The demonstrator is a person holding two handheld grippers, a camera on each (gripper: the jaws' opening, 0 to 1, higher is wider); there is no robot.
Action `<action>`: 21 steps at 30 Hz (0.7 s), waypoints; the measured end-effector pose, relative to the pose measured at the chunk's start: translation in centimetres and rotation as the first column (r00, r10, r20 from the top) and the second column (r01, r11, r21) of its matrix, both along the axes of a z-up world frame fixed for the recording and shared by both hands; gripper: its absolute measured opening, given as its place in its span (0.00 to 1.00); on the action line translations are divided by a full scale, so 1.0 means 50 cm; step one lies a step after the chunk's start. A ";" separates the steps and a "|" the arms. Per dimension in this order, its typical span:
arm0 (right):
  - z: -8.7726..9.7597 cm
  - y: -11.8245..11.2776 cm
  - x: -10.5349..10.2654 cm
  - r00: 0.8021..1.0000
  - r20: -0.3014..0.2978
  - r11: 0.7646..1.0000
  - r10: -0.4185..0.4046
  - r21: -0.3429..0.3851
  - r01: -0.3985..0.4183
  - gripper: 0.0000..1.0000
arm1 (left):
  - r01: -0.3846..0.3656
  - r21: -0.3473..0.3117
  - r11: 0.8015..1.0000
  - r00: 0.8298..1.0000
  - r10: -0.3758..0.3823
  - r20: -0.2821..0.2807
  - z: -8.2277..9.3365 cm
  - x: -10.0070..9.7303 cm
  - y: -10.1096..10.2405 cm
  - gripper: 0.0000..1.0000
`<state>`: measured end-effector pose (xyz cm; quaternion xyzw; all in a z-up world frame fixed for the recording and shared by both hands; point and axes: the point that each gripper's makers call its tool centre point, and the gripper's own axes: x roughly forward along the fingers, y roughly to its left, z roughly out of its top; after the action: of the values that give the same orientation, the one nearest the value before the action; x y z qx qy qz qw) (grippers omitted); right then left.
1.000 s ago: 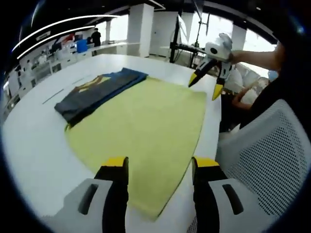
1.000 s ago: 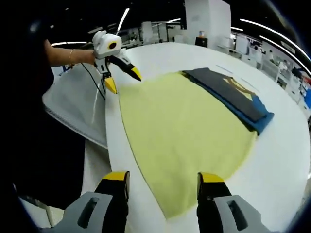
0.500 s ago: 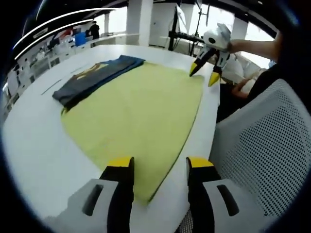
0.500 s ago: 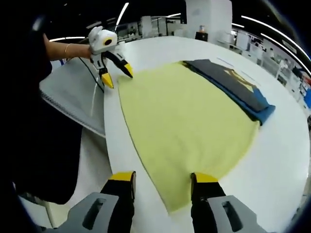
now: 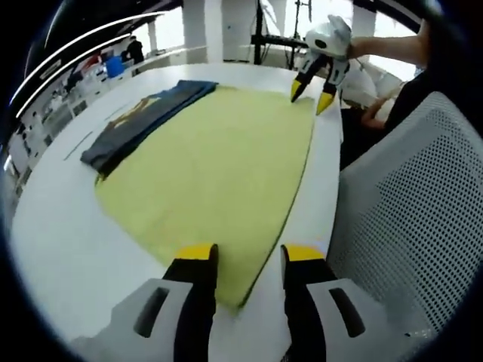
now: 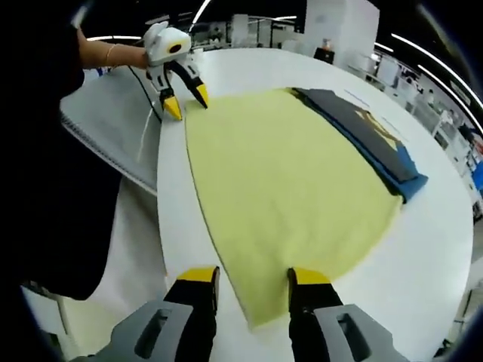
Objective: Fold the garment on the visible template until the final outline fits inside the template.
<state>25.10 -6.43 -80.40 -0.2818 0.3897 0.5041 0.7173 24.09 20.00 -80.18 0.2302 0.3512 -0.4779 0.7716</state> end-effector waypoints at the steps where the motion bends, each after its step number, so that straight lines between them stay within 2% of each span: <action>1: 0.001 0.000 0.000 1.000 0.001 1.000 0.000 0.003 0.000 0.33 | -0.006 -0.007 1.000 1.000 0.005 -0.005 0.002 0.000 -0.001 0.31; 5: 0.001 -0.001 0.001 1.000 0.004 1.000 0.001 0.008 -0.001 0.32 | -0.013 -0.008 1.000 1.000 0.013 0.006 0.004 0.003 0.002 0.29; 8: 0.002 0.000 0.002 1.000 0.011 1.000 0.009 0.014 -0.009 0.25 | -0.026 -0.015 1.000 1.000 0.026 -0.001 0.004 0.006 0.003 0.23; 12: 0.002 0.000 0.003 1.000 0.014 1.000 0.006 0.012 -0.006 0.23 | -0.035 -0.007 0.999 0.999 0.035 0.006 0.002 0.010 0.004 0.20; 21: 0.001 -0.007 0.028 0.998 0.048 0.999 -0.040 0.006 0.040 0.04 | -0.061 0.008 0.998 0.998 0.061 0.014 0.001 0.019 0.002 0.08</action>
<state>26.52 -6.78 -80.36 -0.2842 0.3767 0.4838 0.7371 25.06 20.11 -80.12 0.2256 0.3548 -0.4511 0.7873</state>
